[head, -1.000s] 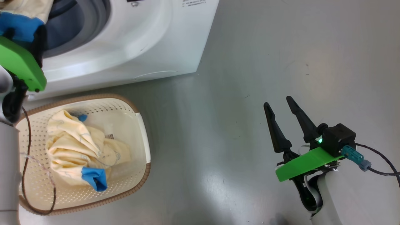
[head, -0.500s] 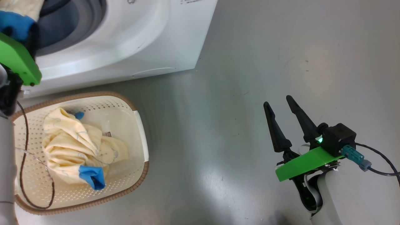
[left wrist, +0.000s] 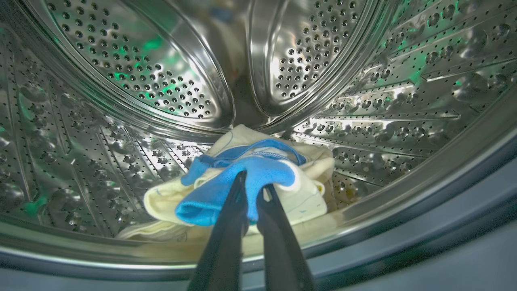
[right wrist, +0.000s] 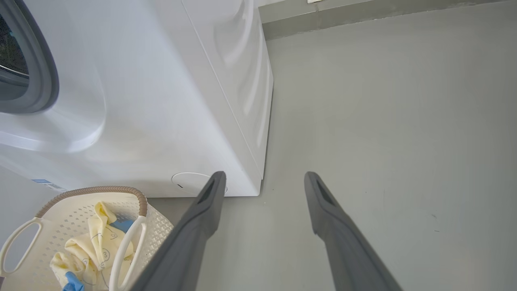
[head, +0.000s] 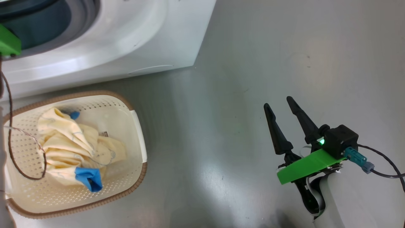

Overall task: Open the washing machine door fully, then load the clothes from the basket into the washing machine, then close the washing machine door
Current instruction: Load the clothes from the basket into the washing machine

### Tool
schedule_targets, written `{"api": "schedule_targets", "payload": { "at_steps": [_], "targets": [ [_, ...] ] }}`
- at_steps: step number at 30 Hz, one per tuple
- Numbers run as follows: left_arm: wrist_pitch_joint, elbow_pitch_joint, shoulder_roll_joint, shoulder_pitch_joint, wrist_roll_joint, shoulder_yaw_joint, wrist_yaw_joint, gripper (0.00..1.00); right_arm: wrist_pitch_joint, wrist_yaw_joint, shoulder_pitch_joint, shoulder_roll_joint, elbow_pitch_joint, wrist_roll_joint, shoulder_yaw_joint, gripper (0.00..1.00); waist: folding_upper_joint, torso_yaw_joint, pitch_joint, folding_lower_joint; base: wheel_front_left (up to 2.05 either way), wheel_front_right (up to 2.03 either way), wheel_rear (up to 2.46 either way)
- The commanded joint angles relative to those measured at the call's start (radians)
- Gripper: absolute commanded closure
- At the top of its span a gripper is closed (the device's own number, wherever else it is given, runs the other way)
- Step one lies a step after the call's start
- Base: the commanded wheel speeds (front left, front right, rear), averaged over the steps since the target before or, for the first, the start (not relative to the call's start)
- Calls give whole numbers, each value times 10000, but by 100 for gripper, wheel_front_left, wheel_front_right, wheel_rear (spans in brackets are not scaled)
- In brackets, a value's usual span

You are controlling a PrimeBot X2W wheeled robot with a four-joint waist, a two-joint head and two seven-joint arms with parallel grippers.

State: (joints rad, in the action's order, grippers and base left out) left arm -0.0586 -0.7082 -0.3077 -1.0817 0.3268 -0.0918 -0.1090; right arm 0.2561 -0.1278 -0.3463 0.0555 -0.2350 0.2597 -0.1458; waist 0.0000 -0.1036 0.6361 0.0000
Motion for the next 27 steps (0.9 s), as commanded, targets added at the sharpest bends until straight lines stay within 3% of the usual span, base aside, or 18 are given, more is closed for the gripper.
{"api": "schedule_targets", "payload": {
  "at_steps": [1, 11, 27],
  "targets": [
    [-439, 92, -554, -277, -131, 151, -9, 100, 57, -29, 157, -53, 256, 160, -206, 0, 0, -70, 70, 0, 0, 0, 0],
    [-1576, -624, -513, -1392, 215, -116, -170, 100, 57, -29, 262, -53, 359, 186, -142, 0, 0, -193, 399, 0, 0, 0, 0],
    [-1818, -1533, -1362, -3367, 265, -761, -212, 100, 57, -29, 527, -53, 572, 496, -445, 0, 0, -685, 1464, 0, 0, 0, 0]
  ]
}}
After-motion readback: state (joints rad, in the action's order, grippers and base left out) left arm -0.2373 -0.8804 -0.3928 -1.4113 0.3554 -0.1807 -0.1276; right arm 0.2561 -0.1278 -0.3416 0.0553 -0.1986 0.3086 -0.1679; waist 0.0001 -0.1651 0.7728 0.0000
